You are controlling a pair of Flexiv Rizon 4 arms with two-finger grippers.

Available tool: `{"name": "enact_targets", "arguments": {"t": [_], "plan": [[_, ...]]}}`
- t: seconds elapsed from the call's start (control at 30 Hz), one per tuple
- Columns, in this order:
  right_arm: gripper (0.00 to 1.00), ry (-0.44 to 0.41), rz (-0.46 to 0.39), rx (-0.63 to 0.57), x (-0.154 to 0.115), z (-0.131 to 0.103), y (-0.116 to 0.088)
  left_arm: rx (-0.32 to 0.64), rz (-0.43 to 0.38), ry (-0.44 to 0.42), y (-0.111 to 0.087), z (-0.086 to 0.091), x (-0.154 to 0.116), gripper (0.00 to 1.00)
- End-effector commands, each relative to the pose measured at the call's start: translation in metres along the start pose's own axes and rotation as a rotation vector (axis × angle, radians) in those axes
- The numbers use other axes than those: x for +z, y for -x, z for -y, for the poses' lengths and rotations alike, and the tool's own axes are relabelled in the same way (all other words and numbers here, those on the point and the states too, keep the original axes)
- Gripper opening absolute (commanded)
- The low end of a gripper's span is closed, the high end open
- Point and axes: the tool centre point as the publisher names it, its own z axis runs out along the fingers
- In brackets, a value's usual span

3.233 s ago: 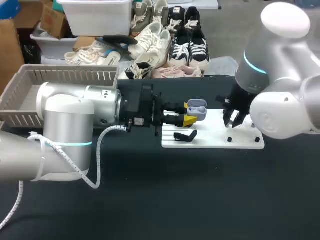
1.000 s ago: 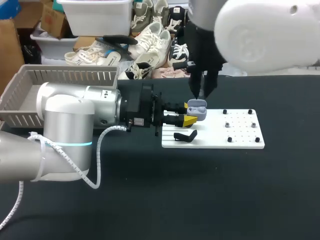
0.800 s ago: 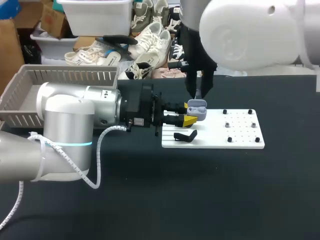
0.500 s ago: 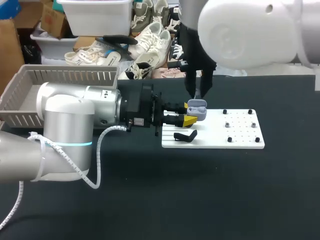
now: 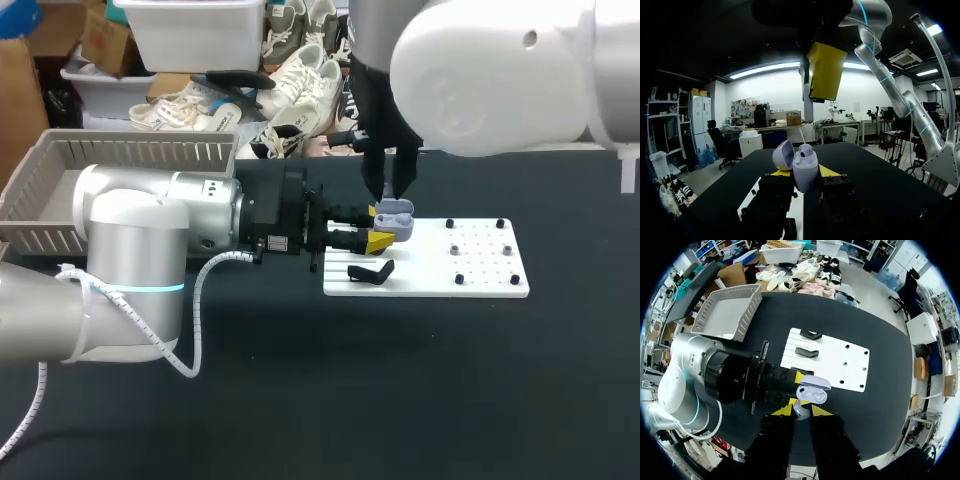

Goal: Pick up each earbud case from the left stands, insert the matching earbuds, close the lid, and place the case in the box.

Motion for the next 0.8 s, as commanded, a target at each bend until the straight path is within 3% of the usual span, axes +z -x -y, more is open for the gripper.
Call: {"name": "enact_targets", "arguments": {"t": [0.03, 0.8], "plan": [[0.0, 0.016, 0.032, -0.043, 0.005, 0.002, -0.007, 0.001, 0.0, 0.005, 0.0, 0.001, 0.0, 0.0], [0.0, 0.012, -0.017, -0.084, 0.029, 0.008, -0.001, 0.001, 0.0, 0.005, 0.0, 0.001, 0.0, 0.0]]}}
